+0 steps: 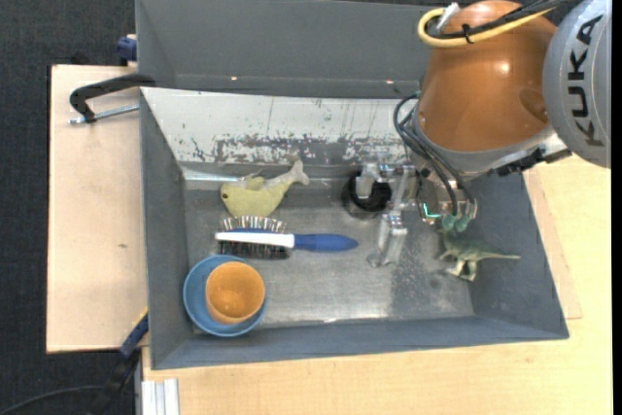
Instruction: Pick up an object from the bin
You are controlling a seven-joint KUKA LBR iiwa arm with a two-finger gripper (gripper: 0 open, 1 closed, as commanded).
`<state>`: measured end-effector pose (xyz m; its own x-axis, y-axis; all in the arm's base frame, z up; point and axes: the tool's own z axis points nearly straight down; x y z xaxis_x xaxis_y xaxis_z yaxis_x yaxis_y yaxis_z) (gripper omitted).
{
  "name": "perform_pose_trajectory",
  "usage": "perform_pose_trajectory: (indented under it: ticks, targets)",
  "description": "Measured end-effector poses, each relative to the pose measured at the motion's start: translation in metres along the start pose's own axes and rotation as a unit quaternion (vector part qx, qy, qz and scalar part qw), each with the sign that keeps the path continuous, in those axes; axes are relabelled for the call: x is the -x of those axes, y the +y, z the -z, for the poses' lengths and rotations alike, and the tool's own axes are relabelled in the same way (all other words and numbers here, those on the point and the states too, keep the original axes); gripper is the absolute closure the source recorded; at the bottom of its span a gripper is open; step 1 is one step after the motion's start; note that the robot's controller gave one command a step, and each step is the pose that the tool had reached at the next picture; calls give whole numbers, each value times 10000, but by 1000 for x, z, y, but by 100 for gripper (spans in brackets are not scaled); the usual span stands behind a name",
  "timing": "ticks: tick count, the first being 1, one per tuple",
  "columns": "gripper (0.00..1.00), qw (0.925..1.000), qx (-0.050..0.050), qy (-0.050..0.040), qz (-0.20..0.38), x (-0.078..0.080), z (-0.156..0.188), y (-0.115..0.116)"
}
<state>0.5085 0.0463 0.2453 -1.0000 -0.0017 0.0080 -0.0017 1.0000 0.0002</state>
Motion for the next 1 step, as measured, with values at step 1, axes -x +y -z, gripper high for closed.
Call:
perform_pose_trajectory:
  ticks: [1]
  targets:
    - [0, 9972, 1, -13, 746, 17, -159, 36]
